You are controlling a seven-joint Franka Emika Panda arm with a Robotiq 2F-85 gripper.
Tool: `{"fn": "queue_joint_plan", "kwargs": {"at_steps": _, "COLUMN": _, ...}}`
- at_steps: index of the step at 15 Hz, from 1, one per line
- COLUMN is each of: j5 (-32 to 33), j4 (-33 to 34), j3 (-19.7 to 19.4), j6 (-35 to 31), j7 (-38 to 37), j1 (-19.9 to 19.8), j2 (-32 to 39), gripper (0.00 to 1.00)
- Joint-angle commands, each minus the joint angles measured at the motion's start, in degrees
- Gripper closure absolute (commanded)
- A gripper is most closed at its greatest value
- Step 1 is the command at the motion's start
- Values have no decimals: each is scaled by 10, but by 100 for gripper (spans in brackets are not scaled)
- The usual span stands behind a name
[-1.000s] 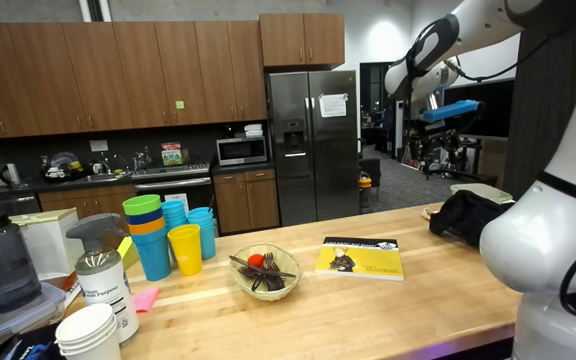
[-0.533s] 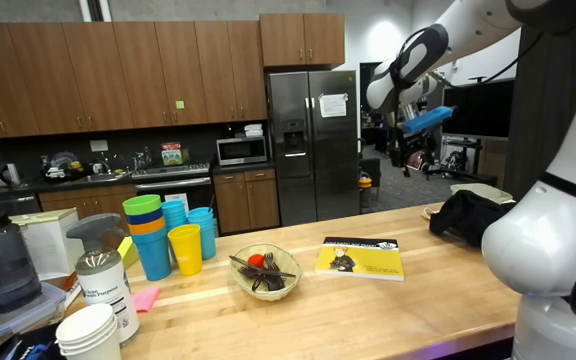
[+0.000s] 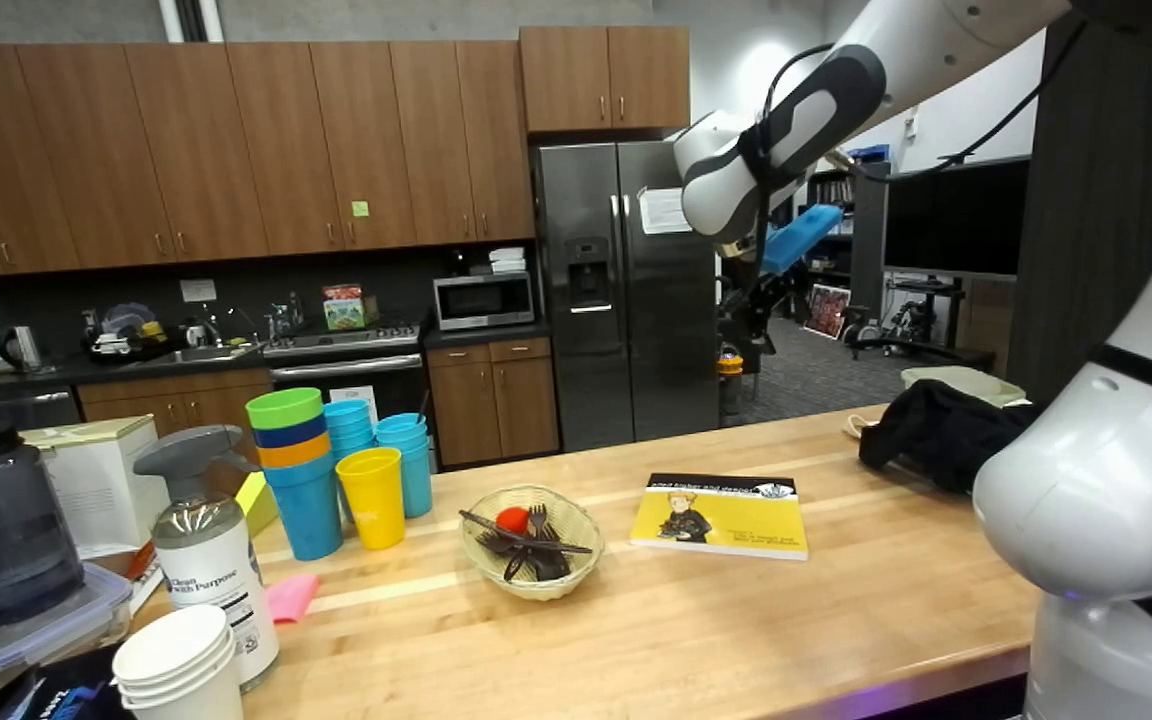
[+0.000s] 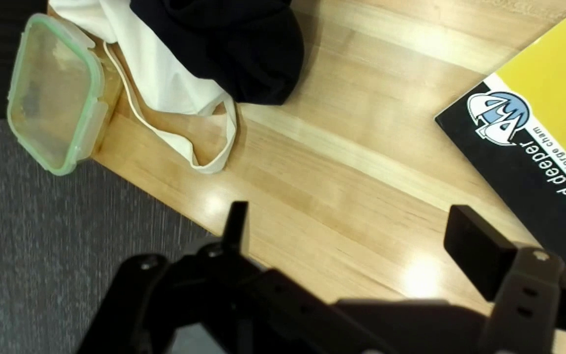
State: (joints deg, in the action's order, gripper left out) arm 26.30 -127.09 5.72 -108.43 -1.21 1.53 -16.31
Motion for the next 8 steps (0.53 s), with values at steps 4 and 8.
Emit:
{"fn": "queue_joint_plan", "kwargs": {"at_steps": 4, "j5": 48, "j4": -35, "j3": 46, "j6": 12, "j7": 7, "j1": 40, "j2": -43, "gripper": 0}}
{"fn": "queue_joint_plan", "kwargs": {"at_steps": 8, "j5": 48, "j4": -25, "j3": 52, "j6": 12, "j7": 3, "j1": 47, "j2": -27, "gripper": 0}}
